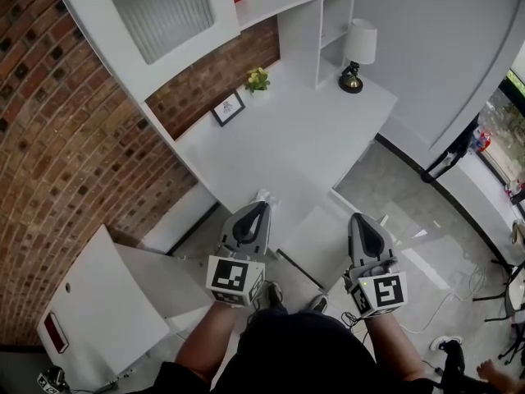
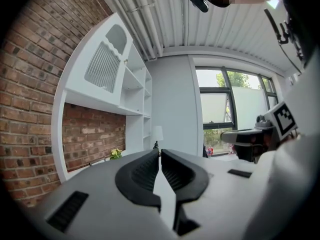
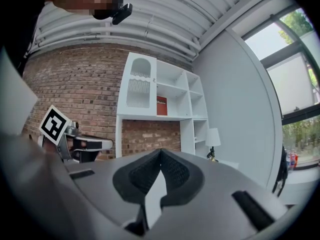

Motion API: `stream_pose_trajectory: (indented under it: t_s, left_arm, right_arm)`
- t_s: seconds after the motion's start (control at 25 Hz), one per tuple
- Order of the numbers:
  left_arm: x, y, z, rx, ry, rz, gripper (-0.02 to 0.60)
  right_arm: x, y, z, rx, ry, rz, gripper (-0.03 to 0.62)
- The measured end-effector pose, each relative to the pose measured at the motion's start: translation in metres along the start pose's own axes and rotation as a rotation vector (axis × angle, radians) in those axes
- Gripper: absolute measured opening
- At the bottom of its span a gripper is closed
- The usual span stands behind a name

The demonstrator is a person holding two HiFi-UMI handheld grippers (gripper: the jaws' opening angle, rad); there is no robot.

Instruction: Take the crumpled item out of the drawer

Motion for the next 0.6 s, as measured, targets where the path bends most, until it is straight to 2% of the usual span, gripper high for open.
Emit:
stream_pose_trajectory:
  t_s: [0.24,0.4,0.6]
  left_arm:
    - [-0.003,0.008,-0.003,0.004,0.004,-0.023,0.018]
    - [-0.004,0.011,-0.006,0.001,0.005,-0.027,0.018]
    - [-0.003,0.012,-0.006,-0.004,0.002,-0.007,0.018]
  right_arm:
    - [0.002,0.009,0.003,0.003,0.033,0.042,0.000]
    - [-0.003,0.010,0.004,0.004,0.039,0.012,0.000]
    - [0.003,0.013,0.003,-0.001,0.032,0.031,0.000]
Point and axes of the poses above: the fingertips, and each gripper's own axes: y backward along the fingers, z to its left, x out of its underside, the point moved 9 cm from there along y, backward along the fingers, and after that the axes turned 11 degrees about -x, right-handed, at the moved point
